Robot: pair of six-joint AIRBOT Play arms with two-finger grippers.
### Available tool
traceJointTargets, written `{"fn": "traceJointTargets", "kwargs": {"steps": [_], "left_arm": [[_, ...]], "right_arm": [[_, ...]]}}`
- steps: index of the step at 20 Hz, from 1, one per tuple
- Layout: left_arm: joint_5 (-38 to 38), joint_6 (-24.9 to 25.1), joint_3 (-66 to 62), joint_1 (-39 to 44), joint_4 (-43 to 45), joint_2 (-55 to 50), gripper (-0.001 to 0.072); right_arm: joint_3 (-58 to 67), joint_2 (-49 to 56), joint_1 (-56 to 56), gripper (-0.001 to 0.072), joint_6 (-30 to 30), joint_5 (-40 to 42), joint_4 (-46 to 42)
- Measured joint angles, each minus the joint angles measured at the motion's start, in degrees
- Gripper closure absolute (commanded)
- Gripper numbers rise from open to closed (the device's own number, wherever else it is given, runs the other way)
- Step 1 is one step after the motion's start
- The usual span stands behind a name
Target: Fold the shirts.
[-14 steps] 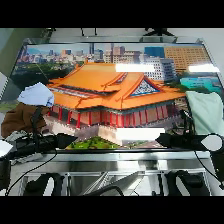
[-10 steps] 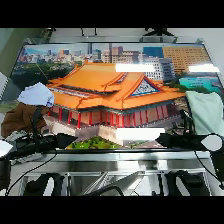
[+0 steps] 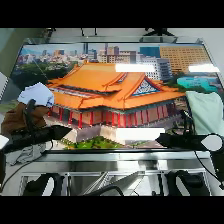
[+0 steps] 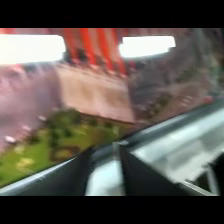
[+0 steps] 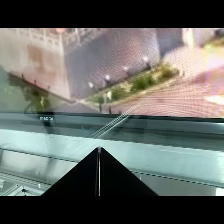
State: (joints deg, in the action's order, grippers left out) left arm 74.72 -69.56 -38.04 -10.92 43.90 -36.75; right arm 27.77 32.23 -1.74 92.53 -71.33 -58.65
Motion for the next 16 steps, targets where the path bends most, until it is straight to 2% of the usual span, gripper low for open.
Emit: {"fn": "traceJointTargets", "kwargs": {"steps": [5,8,12,16], "left_arm": [[-6.03,-2.54,-25.94,-1.68,18.93,-19.98,0.0031],[-7.80,-3.21,-43.69,-5.22,25.03,-36.85,0.0031],[-3.13,-3.96,-65.53,-10.64,29.77,-60.78,0.0030],[-0.66,-5.05,-74.51,-14.14,36.26,-75.14,0.0032]], "right_arm": [[0.00,0.00,0.00,0.0696,0.00,0.00,-0.02],[0.00,0.00,0.00,0.0696,0.00,0.00,-0.02],[0.00,-0.02,0.00,0.0696,0.00,0.00,-0.02],[0.00,-0.02,0.00,0.0696,0.00,0.00,-0.02]]}}
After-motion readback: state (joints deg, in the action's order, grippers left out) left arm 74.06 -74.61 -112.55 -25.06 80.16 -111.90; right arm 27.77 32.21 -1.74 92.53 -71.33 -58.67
